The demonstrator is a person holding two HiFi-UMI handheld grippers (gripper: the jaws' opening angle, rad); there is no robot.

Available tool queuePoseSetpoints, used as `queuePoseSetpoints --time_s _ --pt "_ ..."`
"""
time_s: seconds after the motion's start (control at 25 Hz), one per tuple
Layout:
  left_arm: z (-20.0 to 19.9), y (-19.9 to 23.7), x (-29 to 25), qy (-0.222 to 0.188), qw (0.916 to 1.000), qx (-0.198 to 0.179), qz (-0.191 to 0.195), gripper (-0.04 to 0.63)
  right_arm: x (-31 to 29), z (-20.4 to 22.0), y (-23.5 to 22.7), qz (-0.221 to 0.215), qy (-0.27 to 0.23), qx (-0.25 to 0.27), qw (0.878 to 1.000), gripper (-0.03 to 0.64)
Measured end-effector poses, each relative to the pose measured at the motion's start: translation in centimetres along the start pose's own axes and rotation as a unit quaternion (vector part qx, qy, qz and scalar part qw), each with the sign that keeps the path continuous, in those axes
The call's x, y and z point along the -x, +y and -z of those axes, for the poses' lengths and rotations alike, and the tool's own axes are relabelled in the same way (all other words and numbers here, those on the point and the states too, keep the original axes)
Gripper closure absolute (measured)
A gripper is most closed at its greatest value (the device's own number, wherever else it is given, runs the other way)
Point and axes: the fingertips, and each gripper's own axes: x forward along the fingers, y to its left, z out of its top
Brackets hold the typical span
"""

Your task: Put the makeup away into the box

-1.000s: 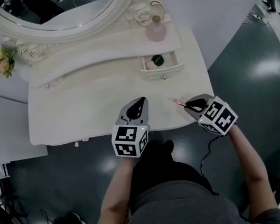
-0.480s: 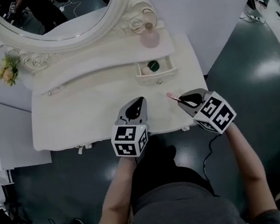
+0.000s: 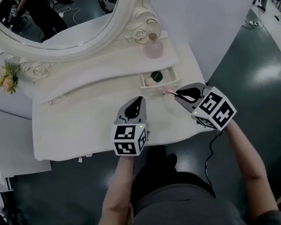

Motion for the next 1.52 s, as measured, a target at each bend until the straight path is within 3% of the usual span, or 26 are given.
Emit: queuePoseSetpoints --time_s 0.68,1.52 --pt "-2.1 5.5 -5.5 -0.001 0.9999 0.015 0.008 0.588 -6.1 -3.5 -5.6 0.007 0.014 0.023 1.0 0.568" --pt "-0.1 7.8 -7.2 0.021 0.9985 0.049 0.008 0.588 -11.6 -0.8 -4.9 -0.048 0.107 0.128 0.985 0.566"
